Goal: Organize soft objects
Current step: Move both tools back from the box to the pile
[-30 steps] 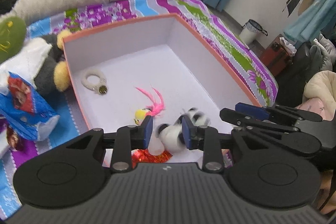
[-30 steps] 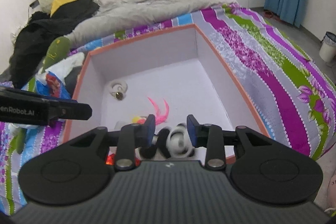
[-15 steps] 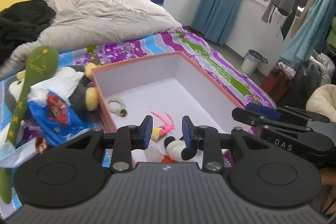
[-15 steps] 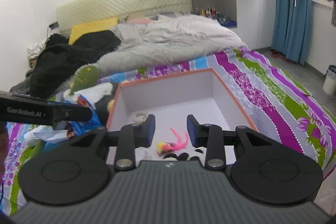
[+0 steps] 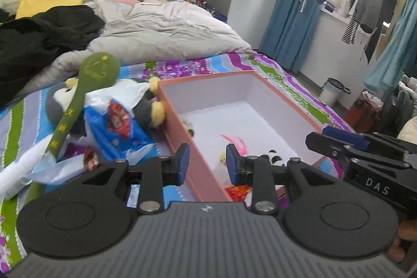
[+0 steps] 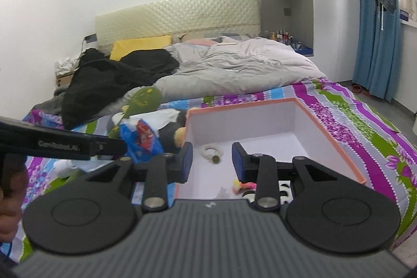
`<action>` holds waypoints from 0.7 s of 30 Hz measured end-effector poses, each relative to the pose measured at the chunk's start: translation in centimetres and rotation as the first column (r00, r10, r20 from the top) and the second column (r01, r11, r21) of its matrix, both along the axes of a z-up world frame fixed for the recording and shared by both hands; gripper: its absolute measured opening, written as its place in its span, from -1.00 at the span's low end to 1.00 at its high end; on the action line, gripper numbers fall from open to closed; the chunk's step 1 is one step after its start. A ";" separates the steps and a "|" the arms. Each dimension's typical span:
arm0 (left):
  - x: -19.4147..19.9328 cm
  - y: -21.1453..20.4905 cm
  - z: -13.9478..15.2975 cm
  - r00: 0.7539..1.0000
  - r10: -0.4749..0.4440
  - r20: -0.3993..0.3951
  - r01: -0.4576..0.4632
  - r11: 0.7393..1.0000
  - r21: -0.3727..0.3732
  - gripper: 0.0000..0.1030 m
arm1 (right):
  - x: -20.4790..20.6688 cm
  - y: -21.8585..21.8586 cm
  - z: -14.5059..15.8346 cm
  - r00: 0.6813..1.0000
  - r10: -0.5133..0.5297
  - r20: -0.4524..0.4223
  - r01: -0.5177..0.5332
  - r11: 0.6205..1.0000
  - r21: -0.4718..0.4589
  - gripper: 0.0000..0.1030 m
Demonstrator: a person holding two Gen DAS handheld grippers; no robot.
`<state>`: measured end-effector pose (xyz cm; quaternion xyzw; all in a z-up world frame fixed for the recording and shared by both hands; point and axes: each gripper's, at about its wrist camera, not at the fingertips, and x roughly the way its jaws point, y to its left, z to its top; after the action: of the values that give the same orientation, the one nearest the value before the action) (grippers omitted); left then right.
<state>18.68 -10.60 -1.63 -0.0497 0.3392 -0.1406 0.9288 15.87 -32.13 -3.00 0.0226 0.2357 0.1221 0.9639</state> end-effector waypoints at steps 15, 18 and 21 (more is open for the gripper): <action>-5.5 5.8 -5.4 0.989 0.121 -0.080 -0.121 0.993 0.001 -0.31 | -2.6 6.5 -2.7 0.995 0.091 -0.048 -0.094 0.994 -0.053 -0.30; -6.5 7.2 -6.3 0.983 0.160 -0.088 -0.160 0.987 0.003 -0.31 | -3.4 8.1 -3.0 0.992 0.116 -0.044 -0.119 0.990 -0.072 -0.30; -7.4 8.8 -7.0 0.976 0.198 -0.094 -0.198 0.980 0.003 -0.31 | -3.8 9.5 -3.6 0.990 0.131 -0.046 -0.134 0.986 -0.095 -0.30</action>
<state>11.29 -1.85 -8.60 -0.0927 0.3754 -0.0460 0.9211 12.08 -22.59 -6.58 -0.0378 0.2613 0.1739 0.9487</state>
